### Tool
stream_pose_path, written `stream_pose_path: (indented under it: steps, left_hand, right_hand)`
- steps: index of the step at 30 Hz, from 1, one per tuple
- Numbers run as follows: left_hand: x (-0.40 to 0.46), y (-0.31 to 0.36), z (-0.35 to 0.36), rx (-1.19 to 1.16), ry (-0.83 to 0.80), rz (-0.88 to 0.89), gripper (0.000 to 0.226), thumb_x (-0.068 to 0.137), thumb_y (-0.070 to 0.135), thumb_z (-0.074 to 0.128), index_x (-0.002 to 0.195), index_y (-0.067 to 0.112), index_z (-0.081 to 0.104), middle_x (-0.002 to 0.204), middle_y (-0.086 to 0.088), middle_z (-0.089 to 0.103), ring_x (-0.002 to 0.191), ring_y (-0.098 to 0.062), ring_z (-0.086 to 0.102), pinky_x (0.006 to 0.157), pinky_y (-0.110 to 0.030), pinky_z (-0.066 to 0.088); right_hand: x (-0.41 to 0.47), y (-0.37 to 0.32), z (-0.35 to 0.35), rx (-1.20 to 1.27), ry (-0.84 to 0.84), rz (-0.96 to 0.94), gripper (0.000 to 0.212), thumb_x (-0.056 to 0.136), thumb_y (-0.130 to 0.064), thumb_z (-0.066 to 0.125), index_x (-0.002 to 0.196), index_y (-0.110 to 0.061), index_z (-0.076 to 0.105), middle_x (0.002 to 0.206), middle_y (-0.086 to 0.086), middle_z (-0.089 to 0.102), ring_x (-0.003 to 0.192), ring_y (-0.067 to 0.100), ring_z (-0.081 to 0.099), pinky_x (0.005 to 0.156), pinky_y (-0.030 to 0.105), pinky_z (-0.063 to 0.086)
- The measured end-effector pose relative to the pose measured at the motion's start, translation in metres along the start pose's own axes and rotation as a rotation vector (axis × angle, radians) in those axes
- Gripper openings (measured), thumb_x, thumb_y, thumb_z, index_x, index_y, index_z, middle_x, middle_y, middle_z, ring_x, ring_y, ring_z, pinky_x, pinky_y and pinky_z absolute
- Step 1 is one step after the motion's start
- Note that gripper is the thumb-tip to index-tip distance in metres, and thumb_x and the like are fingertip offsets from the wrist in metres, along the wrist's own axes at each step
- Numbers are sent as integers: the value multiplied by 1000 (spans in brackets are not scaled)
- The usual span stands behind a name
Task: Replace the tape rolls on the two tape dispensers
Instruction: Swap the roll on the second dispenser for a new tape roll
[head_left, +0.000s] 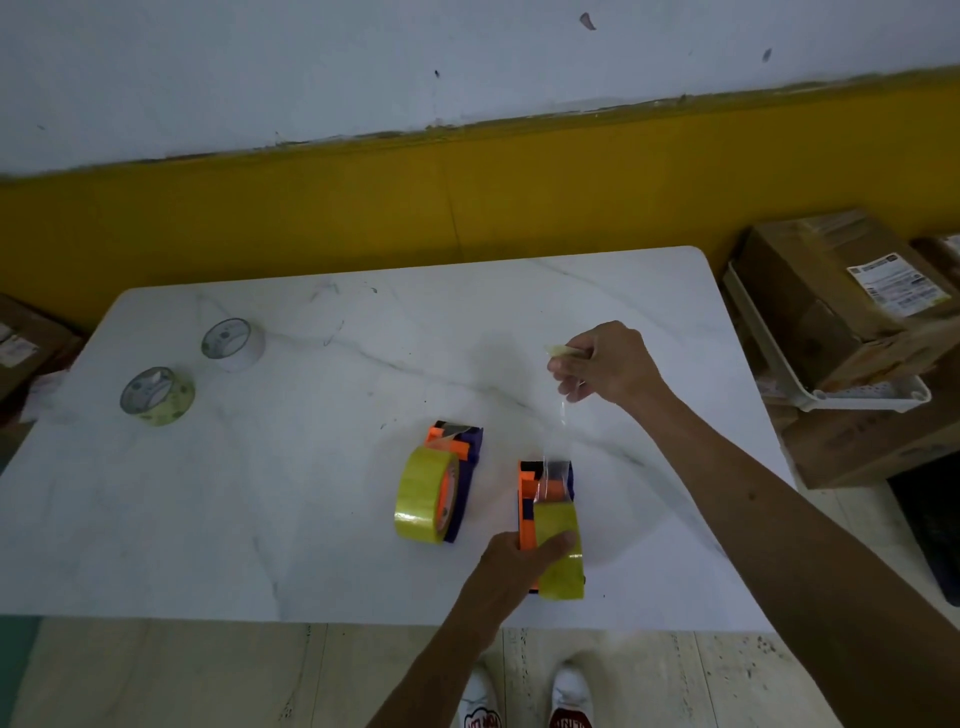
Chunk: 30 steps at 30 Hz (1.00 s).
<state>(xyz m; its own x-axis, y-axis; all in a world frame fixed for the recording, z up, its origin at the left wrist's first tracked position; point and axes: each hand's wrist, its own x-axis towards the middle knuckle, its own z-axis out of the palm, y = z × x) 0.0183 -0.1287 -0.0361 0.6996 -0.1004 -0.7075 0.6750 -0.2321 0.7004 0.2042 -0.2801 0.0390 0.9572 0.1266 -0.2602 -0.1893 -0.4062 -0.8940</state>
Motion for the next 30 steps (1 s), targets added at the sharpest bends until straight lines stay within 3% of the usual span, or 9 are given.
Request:
stream_pose_path:
  steps: [3, 5, 7, 11, 15, 21, 25, 27, 30]
  left_hand:
    - [1, 3, -3, 41, 20, 21, 47, 70, 62, 70, 84, 18, 73, 82, 0, 75, 77, -13, 72, 78, -28, 58]
    - [0, 6, -2, 70, 40, 51, 62, 64, 67, 70, 93, 13, 73, 87, -8, 76, 79, -19, 74, 82, -35, 61]
    - [-7, 10, 2, 60, -8, 80, 51, 73, 55, 71, 101, 12, 70, 91, -10, 78, 82, -21, 76, 83, -40, 62]
    - [-28, 20, 5, 52, -39, 232, 16, 94, 22, 58, 82, 14, 64, 55, 11, 72, 56, 4, 67, 59, -10, 51]
    - [-43, 33, 0, -12, -24, 370, 27, 92, 30, 59, 94, 5, 69, 77, -5, 78, 77, -17, 74, 76, -31, 58]
    - [-51, 54, -8, 17, -46, 484, 29, 92, 27, 56, 92, 1, 70, 80, -3, 79, 80, -16, 74, 77, -25, 57]
    - [-53, 63, -3, -34, -50, 526, 29, 91, 30, 56, 91, 5, 70, 78, -4, 77, 78, -16, 73, 73, -22, 55]
    - [-54, 65, 0, -82, -64, 532, 31, 92, 28, 55, 92, -1, 68, 77, -6, 75, 76, -17, 72, 72, -22, 55]
    - [-56, 71, 4, -135, -52, 526, 28, 96, 19, 52, 89, -3, 67, 75, -8, 74, 72, -18, 70, 71, -23, 54]
  right_hand:
    - [3, 10, -4, 45, 45, 1, 19, 79, -6, 74, 89, 10, 72, 69, 22, 70, 52, 24, 67, 54, 29, 61]
    - [5, 14, -3, 76, 55, -8, 19, 79, -7, 75, 89, 9, 72, 73, 26, 71, 57, 27, 68, 56, 31, 62]
    - [8, 15, -1, 92, 58, -17, 18, 78, -9, 75, 88, 7, 73, 75, 26, 72, 57, 26, 69, 56, 31, 61]
    - [19, 19, -14, 67, 9, 54, 19, 80, -10, 74, 87, 7, 73, 75, 24, 72, 63, 27, 70, 57, 30, 61]
    - [27, 27, -36, 81, -194, 179, 23, 84, -10, 71, 97, 9, 70, 78, 20, 70, 69, 25, 70, 60, 26, 61]
    - [22, 51, -46, 148, -242, 345, 23, 81, -10, 74, 100, 0, 68, 89, 16, 68, 71, 19, 65, 56, 21, 57]
    - [10, 70, -31, 267, -228, 266, 12, 86, 3, 62, 98, 0, 64, 92, 20, 66, 78, 29, 63, 60, 26, 60]
    - [5, 77, -21, 415, -232, 221, 28, 86, 20, 44, 94, -1, 61, 89, 17, 65, 74, 29, 61, 54, 24, 58]
    - [-7, 88, -4, 561, -270, 179, 27, 87, 14, 46, 90, -4, 66, 80, 11, 68, 70, 26, 63, 59, 26, 56]
